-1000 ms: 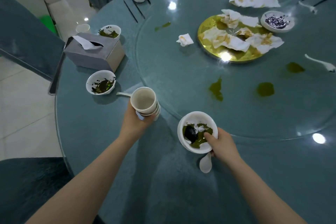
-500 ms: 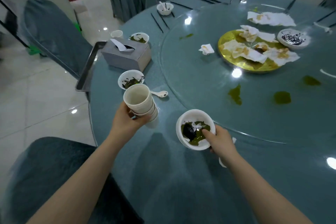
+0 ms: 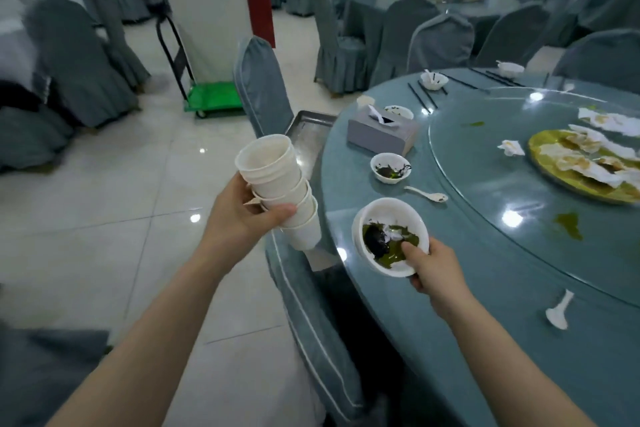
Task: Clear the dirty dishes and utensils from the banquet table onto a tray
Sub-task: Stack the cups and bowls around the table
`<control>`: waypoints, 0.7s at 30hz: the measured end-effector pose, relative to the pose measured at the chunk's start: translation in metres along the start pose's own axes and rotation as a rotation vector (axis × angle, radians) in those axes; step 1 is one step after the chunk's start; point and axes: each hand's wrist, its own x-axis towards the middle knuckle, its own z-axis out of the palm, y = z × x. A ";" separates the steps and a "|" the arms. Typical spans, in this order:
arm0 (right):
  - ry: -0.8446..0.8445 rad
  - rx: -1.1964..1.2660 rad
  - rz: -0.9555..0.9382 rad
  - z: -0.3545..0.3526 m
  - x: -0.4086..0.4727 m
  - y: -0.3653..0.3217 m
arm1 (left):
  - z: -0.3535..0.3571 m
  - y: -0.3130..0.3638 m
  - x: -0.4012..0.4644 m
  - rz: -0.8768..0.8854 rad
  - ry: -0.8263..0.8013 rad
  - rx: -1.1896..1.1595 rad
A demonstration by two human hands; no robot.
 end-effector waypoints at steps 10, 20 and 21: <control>-0.120 0.028 -0.023 0.134 -0.052 -0.052 | -0.159 -0.006 -0.026 -0.041 0.101 0.047; -0.080 -0.073 -0.036 0.207 0.014 -0.056 | -0.229 -0.056 0.040 -0.118 0.164 0.102; -0.070 -0.063 -0.034 0.216 0.027 -0.056 | -0.236 -0.062 0.056 -0.121 0.160 0.114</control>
